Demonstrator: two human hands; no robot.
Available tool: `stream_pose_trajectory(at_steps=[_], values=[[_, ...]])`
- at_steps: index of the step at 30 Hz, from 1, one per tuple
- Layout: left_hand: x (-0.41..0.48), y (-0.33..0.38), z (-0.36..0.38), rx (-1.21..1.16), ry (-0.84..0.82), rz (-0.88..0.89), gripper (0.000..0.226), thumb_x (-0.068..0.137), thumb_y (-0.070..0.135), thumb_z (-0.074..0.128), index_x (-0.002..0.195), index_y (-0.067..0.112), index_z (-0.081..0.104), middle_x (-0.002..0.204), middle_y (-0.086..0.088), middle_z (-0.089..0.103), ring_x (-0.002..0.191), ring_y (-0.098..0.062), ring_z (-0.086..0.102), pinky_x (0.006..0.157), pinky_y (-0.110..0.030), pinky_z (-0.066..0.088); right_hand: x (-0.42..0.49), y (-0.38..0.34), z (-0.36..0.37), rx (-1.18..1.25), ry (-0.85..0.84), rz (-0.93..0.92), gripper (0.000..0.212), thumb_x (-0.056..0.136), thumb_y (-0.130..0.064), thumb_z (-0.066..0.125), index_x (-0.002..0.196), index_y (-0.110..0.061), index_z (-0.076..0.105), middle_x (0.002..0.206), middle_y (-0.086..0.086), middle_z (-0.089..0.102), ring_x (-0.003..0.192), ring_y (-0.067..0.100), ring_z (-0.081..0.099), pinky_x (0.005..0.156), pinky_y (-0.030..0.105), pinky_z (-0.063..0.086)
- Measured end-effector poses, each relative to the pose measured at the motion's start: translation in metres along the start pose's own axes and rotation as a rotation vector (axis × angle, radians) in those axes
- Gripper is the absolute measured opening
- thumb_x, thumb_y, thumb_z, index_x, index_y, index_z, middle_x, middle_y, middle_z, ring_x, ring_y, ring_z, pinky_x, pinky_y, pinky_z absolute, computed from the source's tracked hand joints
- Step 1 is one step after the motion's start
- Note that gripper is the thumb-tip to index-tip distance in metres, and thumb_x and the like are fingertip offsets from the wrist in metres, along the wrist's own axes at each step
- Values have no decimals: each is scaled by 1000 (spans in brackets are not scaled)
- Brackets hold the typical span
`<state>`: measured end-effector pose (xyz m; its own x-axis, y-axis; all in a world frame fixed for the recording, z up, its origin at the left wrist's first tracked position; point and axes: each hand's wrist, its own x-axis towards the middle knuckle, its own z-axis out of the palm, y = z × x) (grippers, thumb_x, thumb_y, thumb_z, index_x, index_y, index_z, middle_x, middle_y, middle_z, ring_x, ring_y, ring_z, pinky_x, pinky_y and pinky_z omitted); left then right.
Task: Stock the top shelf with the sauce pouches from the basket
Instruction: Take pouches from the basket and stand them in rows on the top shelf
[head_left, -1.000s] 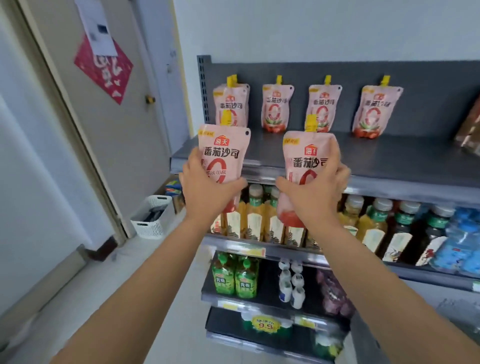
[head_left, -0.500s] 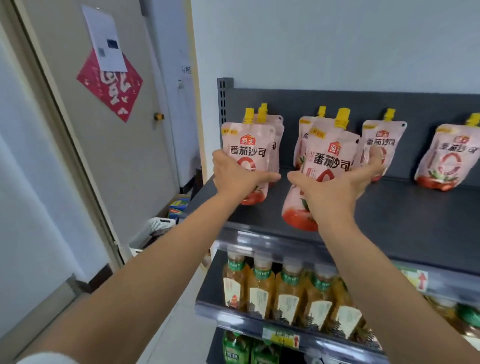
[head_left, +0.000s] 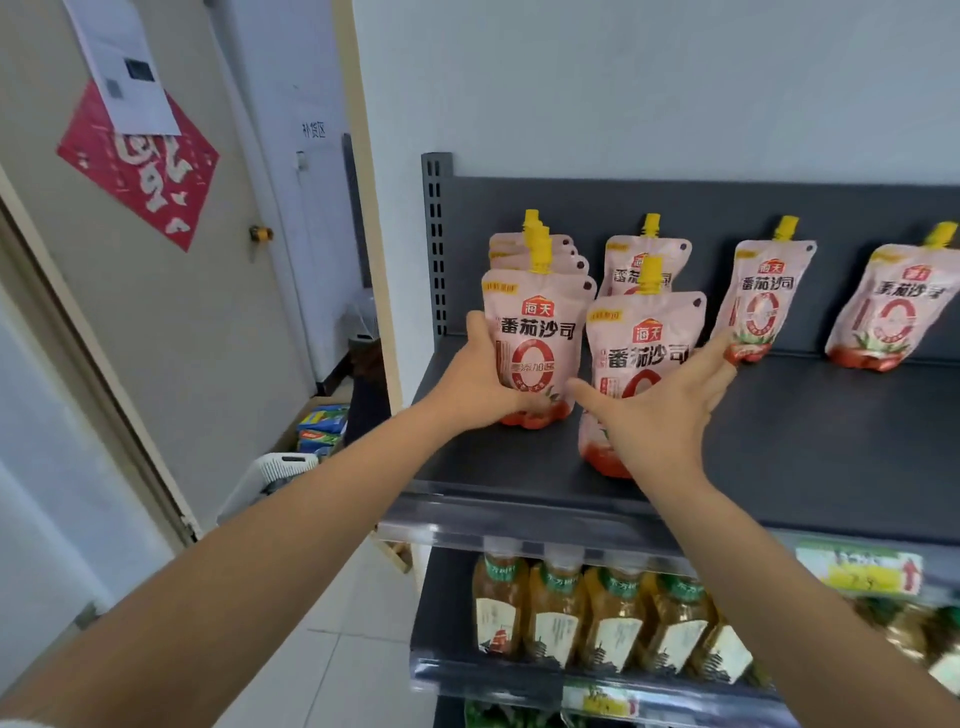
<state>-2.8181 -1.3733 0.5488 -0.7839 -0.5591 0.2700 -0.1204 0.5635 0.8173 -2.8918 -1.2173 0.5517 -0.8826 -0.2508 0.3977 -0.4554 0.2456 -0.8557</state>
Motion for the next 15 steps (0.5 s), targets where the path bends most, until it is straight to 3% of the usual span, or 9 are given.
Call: stream_pose_trajectory(at_steps=[2,5,8,10,12,15], values=[[-4,-4,-5,11,-6,51,83,63,26,90,119,18,28,119,9,53,108,-9,57,86,-24,53,-6,-4,7,-16,1,-28,138,51,-44,89,150,-11,-2,147,12,16,140,28,12,114,48,18],[-7,-6,-6,45,9,115,77,68,32,85,121,21,31,111,16,51,93,5,54,68,-7,49,-12,-11,13,-7,-28,-60,130,47,-49,89,146,-10,13,138,8,24,133,24,23,111,45,29],[-4,-9,-7,46,5,146,71,72,25,83,120,22,30,108,16,51,91,3,53,64,-3,47,-14,-13,9,42,-164,-83,115,51,-45,89,139,-15,20,133,0,36,125,15,38,100,30,38],[-3,-9,-12,31,-51,135,75,72,22,82,126,20,30,108,17,51,94,3,52,69,-7,48,-17,-14,4,60,-260,-106,102,58,-37,87,133,-21,21,125,-8,45,116,11,49,90,26,43],[0,-14,-18,-18,-143,88,78,72,21,82,131,20,31,117,13,53,105,-2,54,85,-19,49,-20,-16,3,65,-287,-124,93,62,-33,86,129,-24,21,119,-11,47,109,9,53,87,25,46],[2,-20,-25,-113,-121,-7,46,82,14,66,121,20,43,116,3,59,113,-22,59,95,-42,51,-23,-21,13,101,-277,-131,84,63,-30,86,117,-29,22,114,-13,48,104,6,52,84,23,47]])
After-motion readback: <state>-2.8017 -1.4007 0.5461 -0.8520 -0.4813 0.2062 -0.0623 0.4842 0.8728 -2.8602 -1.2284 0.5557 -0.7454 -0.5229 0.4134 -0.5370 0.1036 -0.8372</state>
